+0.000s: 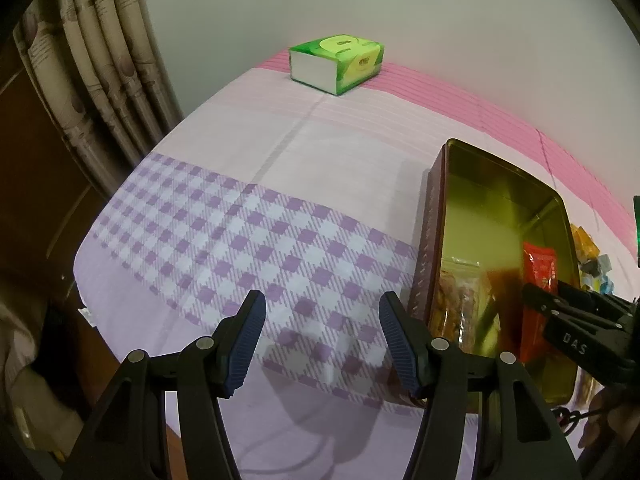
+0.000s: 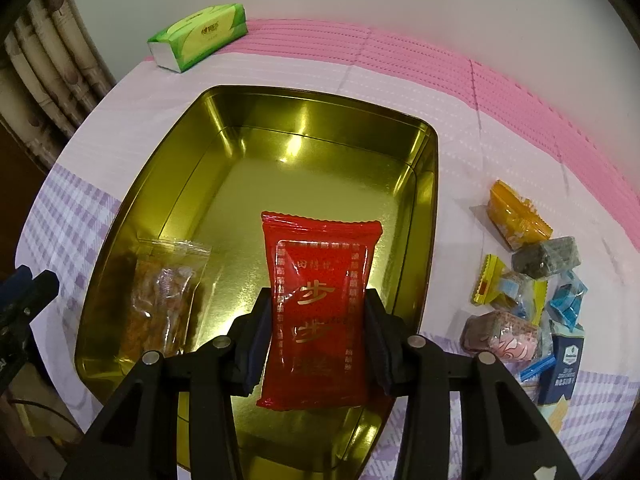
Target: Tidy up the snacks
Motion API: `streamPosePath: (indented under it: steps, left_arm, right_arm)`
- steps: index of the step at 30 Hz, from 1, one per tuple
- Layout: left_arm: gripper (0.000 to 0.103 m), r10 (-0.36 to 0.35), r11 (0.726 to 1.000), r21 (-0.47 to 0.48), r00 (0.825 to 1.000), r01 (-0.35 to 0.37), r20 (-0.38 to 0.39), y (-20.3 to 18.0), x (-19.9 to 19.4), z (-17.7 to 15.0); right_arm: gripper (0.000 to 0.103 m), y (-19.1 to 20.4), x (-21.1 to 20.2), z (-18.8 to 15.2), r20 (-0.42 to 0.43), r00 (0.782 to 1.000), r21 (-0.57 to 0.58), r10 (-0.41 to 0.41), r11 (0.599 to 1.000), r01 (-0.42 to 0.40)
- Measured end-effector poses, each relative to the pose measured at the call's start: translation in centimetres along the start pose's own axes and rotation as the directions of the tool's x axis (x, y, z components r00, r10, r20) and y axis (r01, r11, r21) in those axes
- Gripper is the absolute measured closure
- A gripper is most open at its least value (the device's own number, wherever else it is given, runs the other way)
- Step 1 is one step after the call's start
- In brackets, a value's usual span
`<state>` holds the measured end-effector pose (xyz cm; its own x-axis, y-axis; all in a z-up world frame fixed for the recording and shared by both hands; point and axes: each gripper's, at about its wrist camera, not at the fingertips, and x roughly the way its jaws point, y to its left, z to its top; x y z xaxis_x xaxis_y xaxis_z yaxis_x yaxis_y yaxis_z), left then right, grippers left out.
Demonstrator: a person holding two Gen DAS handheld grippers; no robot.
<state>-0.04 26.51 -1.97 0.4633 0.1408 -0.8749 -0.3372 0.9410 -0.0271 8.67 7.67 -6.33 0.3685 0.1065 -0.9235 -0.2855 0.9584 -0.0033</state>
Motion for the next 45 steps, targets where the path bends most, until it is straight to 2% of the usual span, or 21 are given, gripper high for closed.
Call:
streamPosePath:
  steps: [7,12,23,27,32,39,45]
  left_arm:
    - [0.043,0.0,1.0,-0.001,1.0,0.0,0.0,0.0,0.0,0.0]
    - [0.043,0.001,1.0,0.002,1.0,-0.001,0.0,-0.1,0.0,-0.1]
    - [0.043,0.016,1.0,0.004,1.0,-0.016,0.006,0.0,0.0,-0.1]
    - [0.043,0.02,1.0,0.009,1.0,-0.02,0.007,0.1,-0.1,-0.1]
    - [0.043,0.029,0.999,0.017,1.0,-0.03,0.009,0.1,-0.2,-0.1]
    - [0.043,0.042,0.999,0.028,0.999,-0.042,0.009,-0.1,-0.1,-0.1]
    - [0.043,0.057,0.997,0.045,0.998,-0.057,0.007,-0.5,0.1,-0.3]
  right_arm:
    - [0.062,0.1,0.0,0.0,-0.001,1.0,-0.006,0.002,1.0,-0.002]
    - [0.061,-0.2,-0.2,0.1,0.002,0.999,0.009,0.032,0.999,-0.032]
    - [0.061,-2.0,-3.6,-0.3,0.077,0.992,0.038,0.097,0.994,-0.1]
    - [0.061,-4.4,-4.8,-0.9,0.092,0.992,0.069,0.088,0.993,-0.095]
    - [0.061,-9.0,-5.3,-1.9,0.086,0.996,0.131,0.039,0.99,-0.05]
    - [0.061,-16.8,-4.6,-4.2,0.026,0.998,0.225,-0.053,0.973,0.046]
    - [0.06,-20.5,-3.5,-7.0,-0.036,0.996,0.269,-0.088,0.959,0.094]
